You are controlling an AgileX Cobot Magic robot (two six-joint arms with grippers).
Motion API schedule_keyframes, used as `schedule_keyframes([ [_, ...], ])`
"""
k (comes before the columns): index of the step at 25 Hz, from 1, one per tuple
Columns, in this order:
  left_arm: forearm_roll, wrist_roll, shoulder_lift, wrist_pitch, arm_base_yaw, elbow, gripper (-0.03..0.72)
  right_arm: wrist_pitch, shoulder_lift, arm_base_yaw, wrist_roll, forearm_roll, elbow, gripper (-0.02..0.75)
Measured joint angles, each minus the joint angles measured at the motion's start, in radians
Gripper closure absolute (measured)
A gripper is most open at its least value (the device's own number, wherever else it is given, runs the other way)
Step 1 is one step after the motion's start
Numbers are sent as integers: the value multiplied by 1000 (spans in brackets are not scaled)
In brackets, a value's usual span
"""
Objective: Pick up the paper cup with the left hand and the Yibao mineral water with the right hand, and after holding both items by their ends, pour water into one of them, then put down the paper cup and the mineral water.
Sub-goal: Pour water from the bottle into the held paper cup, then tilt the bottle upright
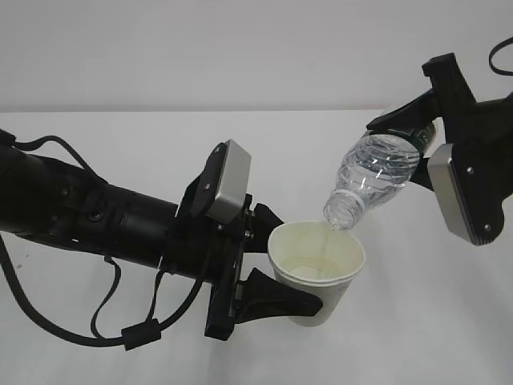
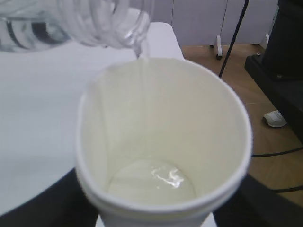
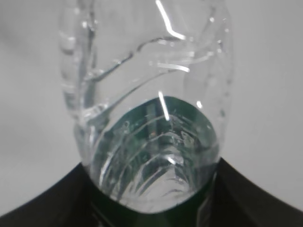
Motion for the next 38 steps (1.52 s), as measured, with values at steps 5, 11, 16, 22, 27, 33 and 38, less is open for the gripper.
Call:
schedule_keyframes([
  [5, 2, 0, 0, 0, 0, 0, 221, 0, 0, 0, 0, 0, 0, 302],
  [11, 2, 0, 0, 0, 0, 0, 221, 0, 0, 0, 0, 0, 0, 302],
  [16, 2, 0, 0, 0, 0, 0, 221, 0, 0, 0, 0, 0, 0, 302],
  [22, 2, 0, 0, 0, 0, 0, 221, 0, 0, 0, 0, -7, 0, 302],
  [27, 4, 0, 0, 0, 0, 0, 221, 0, 0, 0, 0, -9, 0, 302],
  [33, 5, 0, 0, 0, 0, 0, 221, 0, 0, 0, 0, -13, 0, 302],
  [38, 7, 0, 0, 0, 0, 0, 221, 0, 0, 0, 0, -13, 0, 302],
])
